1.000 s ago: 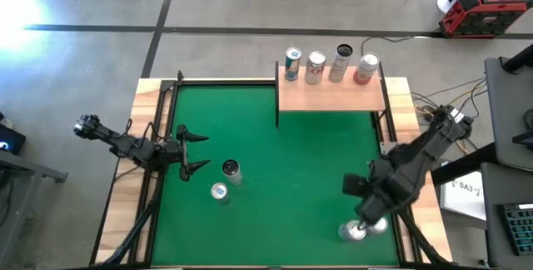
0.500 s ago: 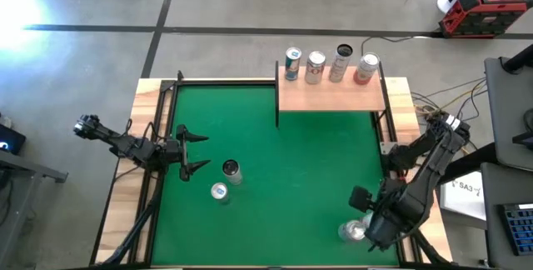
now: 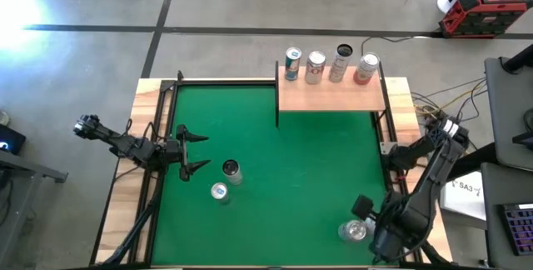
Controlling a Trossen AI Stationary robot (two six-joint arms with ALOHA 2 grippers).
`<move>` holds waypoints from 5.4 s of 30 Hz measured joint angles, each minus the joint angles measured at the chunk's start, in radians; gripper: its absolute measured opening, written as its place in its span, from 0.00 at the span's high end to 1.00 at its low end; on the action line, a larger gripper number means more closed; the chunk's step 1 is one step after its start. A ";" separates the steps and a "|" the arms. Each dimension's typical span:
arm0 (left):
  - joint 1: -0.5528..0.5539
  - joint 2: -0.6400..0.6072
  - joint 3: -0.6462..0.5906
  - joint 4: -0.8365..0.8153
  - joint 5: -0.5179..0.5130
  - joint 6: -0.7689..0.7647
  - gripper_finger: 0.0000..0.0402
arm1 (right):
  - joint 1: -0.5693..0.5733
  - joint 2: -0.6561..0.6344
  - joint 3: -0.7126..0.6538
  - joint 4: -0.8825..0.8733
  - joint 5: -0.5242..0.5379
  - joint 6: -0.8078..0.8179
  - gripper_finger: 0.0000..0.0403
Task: Place canned beverage on shelf
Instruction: Put the pink-white soda can on the shelf aligned with the other pink-white soda can
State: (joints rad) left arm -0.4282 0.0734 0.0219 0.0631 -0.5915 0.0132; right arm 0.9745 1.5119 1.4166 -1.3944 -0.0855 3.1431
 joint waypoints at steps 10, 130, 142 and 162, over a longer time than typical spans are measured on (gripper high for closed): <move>0.000 0.000 0.000 -0.001 0.000 0.000 0.10 | 0.006 0.046 -0.003 -0.012 0.006 -0.001 0.07; 0.000 0.000 0.000 -0.004 0.000 0.000 0.10 | -0.956 0.077 -0.130 0.347 0.447 -1.745 0.25; 0.000 0.001 0.000 -0.004 0.000 0.000 0.10 | -0.956 0.117 -0.129 0.376 0.475 -1.742 0.19; 0.000 0.001 0.000 -0.004 0.000 0.000 0.10 | -0.889 0.120 -0.130 0.378 0.637 -1.694 0.01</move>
State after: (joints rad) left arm -0.4282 0.0742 0.0219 0.0589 -0.5915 0.0132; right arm 0.0857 1.6321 1.2869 -1.0161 0.5520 1.4494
